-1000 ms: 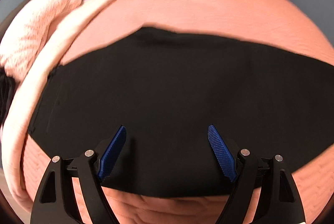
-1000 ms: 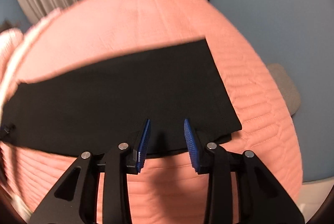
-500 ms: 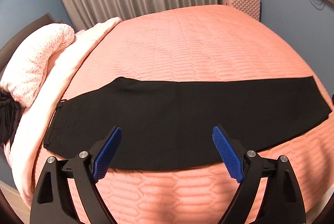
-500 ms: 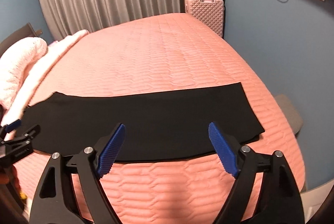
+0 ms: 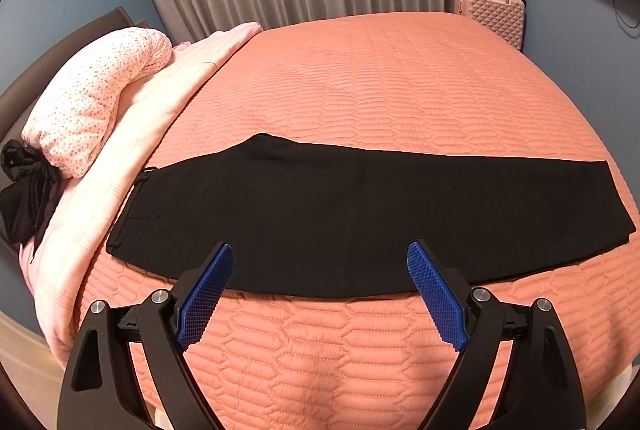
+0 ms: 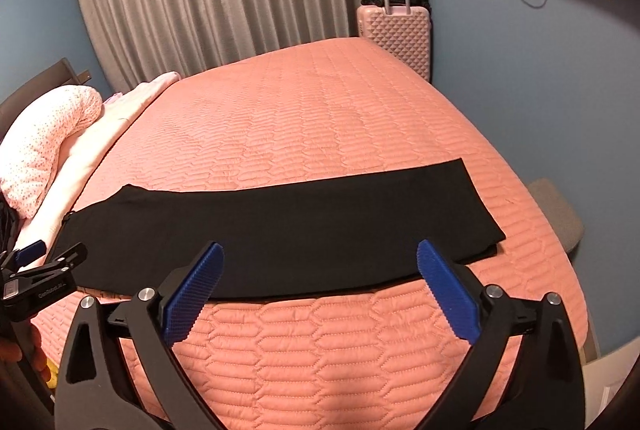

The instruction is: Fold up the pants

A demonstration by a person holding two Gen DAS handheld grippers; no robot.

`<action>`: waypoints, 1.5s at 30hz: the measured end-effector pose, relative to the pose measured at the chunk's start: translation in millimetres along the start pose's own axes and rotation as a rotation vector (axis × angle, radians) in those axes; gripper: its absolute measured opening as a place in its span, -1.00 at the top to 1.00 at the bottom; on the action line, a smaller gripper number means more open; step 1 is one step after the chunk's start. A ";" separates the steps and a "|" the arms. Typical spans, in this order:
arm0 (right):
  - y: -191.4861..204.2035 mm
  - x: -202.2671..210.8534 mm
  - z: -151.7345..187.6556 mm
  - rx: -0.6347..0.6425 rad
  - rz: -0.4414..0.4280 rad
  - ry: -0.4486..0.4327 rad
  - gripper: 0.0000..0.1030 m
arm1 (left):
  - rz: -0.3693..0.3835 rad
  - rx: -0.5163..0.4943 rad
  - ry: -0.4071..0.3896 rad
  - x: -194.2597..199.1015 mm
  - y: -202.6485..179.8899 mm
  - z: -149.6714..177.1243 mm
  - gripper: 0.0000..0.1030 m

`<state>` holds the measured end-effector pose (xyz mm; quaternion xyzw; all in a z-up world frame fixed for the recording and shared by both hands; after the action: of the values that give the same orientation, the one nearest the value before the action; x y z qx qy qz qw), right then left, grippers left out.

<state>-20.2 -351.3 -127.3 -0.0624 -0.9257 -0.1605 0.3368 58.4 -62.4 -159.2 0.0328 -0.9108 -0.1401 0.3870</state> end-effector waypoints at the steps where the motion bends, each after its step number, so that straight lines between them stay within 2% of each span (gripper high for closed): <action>1: -3.7 -1.7 1.9 -0.003 0.001 0.003 -0.88 | -0.001 -0.004 0.001 0.3 -1.5 -0.1 -0.69; 6: -28.2 -6.9 17.4 -0.043 0.030 0.046 -0.88 | 0.017 -0.046 0.010 0.0 -17.7 3.1 -0.69; 13: -44.9 9.1 30.3 -0.019 0.118 0.057 -0.88 | 0.035 -0.100 0.030 -1.3 -41.8 14.6 -0.69; 17: -33.3 24.1 24.0 0.006 0.129 0.034 -0.88 | 0.032 -0.097 0.025 6.1 -36.1 18.0 -0.69; 22: -7.3 33.1 16.7 0.065 0.100 0.019 -0.88 | 0.022 -0.073 0.015 16.4 -18.5 20.4 -0.69; 26: 6.6 34.3 17.3 0.089 0.086 0.019 -0.88 | 0.012 -0.053 0.019 18.9 -6.0 24.4 -0.69; 29: 2.8 25.7 22.8 0.095 0.102 0.036 -0.90 | 0.008 -0.041 0.024 18.9 1.6 29.2 -0.69; 34: -40.4 -1.9 45.1 -0.012 0.130 0.083 -0.90 | -0.001 -0.039 0.021 14.9 10.0 40.9 -0.69; 39: -91.4 -33.4 57.4 -0.142 0.142 0.105 -0.90 | 0.045 -0.021 0.037 5.4 14.8 55.8 -0.69; 45: -134.8 -74.6 61.5 -0.348 0.043 0.112 -0.90 | 0.056 -0.023 0.040 -3.7 15.8 61.0 -0.69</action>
<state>-30.3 -457.8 -254.1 -0.1305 -0.8622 -0.3143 0.3751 18.2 -32.6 -197.7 0.0056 -0.9017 -0.1388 0.4095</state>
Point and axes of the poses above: each gripper's, at about its wrist camera, not at the fingertips, and x roughly against the way its jaws point, y to its left, z to its underside, the point moved 5 cm from there along -x, roughly the way its jaws point, and after that the axes turned 8 degrees about -z, right-handed, at the moved point
